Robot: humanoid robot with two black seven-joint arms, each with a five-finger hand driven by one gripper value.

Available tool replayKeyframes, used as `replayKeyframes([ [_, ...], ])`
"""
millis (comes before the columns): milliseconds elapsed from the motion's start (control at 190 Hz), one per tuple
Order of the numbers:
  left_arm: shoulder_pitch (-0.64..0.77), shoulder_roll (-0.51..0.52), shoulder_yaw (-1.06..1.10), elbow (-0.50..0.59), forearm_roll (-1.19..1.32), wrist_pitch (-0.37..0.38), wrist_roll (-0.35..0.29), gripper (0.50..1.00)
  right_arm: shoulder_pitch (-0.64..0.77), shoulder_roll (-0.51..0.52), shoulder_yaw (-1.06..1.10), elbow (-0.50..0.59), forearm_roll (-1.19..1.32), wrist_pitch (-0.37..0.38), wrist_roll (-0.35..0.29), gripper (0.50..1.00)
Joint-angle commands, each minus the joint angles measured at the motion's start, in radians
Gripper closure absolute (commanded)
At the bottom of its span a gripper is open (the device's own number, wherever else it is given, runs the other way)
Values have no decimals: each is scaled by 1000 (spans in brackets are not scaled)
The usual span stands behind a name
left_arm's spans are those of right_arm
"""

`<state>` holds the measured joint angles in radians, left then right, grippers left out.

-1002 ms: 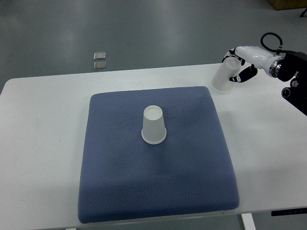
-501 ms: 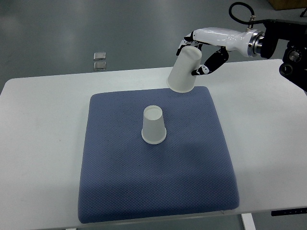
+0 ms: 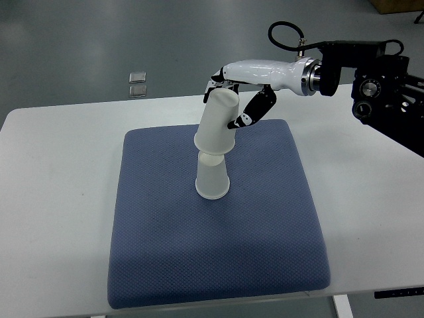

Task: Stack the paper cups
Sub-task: 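Lower the held cup onto the upside-down cup on the pad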

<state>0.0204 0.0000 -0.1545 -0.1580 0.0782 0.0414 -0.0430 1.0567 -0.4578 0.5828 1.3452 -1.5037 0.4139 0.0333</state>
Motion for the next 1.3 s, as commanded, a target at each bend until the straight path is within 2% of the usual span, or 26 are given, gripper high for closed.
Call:
replayKeyframes([
  [0,0,0,1,0,0,0,0,500,-1,21,-1,0,-3,2,-6,1000],
  [169,1,0,0,0,0,0,0,500,-4,44,-12,0,-7,2,-26,1000],
  [628,0,0,0,0,0,0,0,500,-11,44,-23,6,-99,3,-26,1000],
  [796,0,0,1,0,0,0,0,500,-11,44,-28,23,-99,31,-27,1000],
  [1292,0,0,0,0,0,0,0,500,-29,44,-28,28,-144,22,-41,1000],
])
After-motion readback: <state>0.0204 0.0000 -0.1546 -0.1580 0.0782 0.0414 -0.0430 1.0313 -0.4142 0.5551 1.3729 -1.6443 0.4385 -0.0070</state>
